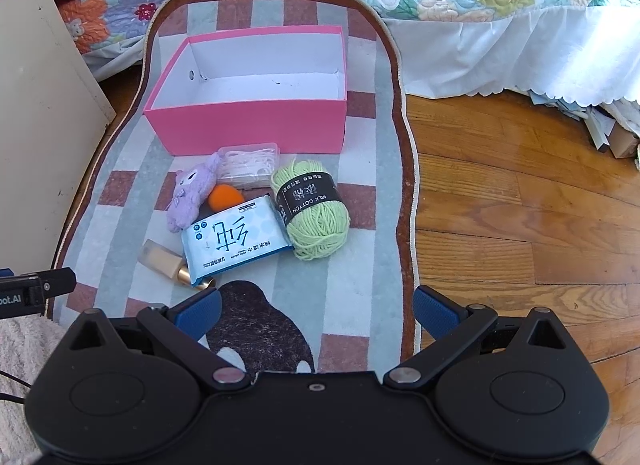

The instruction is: Organize objects

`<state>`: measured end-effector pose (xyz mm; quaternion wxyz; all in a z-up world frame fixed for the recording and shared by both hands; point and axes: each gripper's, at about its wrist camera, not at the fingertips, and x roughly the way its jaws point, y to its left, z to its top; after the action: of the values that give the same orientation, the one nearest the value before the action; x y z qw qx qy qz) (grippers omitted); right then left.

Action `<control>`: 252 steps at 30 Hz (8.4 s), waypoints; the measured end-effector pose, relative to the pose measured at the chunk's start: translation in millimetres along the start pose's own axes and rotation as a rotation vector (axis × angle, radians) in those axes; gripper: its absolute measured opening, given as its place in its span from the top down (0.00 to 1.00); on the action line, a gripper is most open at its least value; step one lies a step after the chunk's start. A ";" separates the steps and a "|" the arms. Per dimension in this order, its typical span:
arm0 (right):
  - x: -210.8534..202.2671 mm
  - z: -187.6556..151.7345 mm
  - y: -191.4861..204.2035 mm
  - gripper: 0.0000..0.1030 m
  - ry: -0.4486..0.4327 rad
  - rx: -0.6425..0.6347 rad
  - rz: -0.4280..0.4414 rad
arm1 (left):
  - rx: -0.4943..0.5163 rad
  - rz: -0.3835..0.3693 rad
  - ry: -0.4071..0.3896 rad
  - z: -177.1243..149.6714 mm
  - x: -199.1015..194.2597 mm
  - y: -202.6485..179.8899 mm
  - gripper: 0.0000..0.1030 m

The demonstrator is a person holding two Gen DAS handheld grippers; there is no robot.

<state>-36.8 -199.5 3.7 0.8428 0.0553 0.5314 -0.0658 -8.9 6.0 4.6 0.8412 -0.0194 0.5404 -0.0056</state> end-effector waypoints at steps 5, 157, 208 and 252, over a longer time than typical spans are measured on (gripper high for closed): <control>1.3 0.1 0.3 0.00 -0.004 -0.003 -0.003 | 0.003 -0.029 0.010 -0.1 1.6 0.1 0.00; 163.1 209.7 -6.4 0.42 -0.084 0.004 0.223 | 0.195 -0.589 0.018 255.4 192.2 -164.5 0.49; 82.4 127.1 -28.8 0.27 -0.114 -0.266 0.444 | 0.334 -0.288 -0.006 175.3 77.7 -111.2 0.21; 197.6 16.0 20.5 0.27 0.186 -0.208 0.394 | 0.058 -0.346 0.188 24.6 207.5 -54.4 0.49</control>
<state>65.1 -192.2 -167.4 0.7878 0.0767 0.5896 0.1605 100.3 -54.0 -171.7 0.7738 -0.0873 0.6046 -0.1676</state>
